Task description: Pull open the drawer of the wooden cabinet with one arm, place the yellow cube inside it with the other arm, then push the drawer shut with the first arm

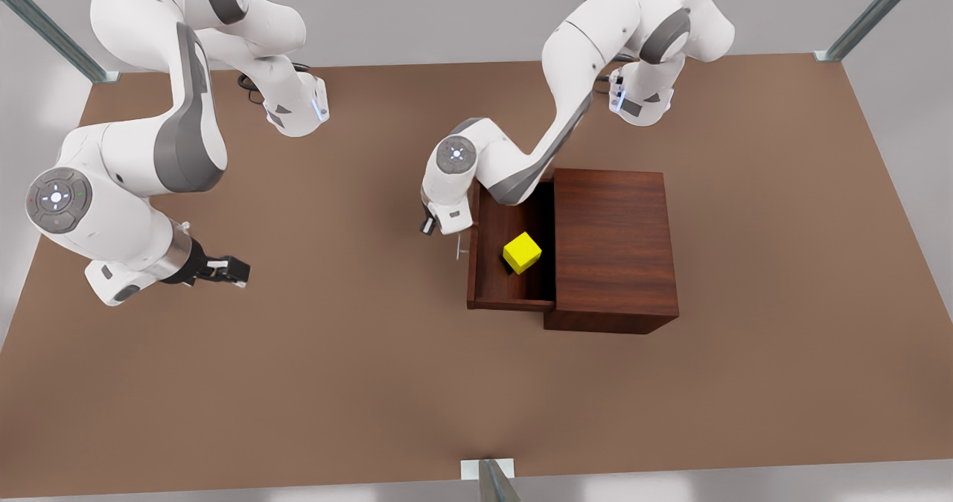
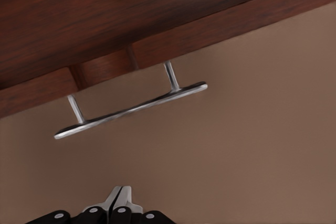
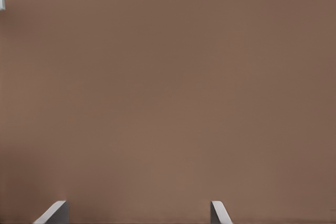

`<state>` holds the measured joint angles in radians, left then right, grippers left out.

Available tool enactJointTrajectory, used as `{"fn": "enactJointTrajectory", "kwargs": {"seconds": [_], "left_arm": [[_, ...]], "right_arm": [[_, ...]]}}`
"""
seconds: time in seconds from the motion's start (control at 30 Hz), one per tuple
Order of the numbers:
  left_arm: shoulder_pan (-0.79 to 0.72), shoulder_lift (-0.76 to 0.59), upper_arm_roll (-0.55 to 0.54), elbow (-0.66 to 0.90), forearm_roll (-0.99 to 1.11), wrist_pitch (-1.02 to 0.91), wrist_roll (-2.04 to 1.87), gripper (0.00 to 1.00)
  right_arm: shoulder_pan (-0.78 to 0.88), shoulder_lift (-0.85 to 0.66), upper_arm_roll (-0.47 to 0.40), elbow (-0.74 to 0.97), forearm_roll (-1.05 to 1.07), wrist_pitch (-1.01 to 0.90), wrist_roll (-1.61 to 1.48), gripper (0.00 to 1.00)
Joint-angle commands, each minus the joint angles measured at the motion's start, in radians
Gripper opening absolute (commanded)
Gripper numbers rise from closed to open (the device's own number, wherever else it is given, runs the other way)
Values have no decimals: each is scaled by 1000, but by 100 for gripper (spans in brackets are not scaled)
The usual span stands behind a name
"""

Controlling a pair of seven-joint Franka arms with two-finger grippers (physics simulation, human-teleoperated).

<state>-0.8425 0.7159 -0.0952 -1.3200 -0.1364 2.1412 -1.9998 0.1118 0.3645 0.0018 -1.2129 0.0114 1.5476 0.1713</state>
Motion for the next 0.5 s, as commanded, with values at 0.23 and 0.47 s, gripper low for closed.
{"fn": "enactJointTrajectory", "kwargs": {"seconds": [0.23,0.47], "left_arm": [[-1,17,2,-2,67,-30,-208,21],[14,16,3,-2,80,-149,-99,21]], "right_arm": [[5,-1,0,1,2,-12,-138,100],[-3,-1,0,1,1,-14,-139,100]]}}
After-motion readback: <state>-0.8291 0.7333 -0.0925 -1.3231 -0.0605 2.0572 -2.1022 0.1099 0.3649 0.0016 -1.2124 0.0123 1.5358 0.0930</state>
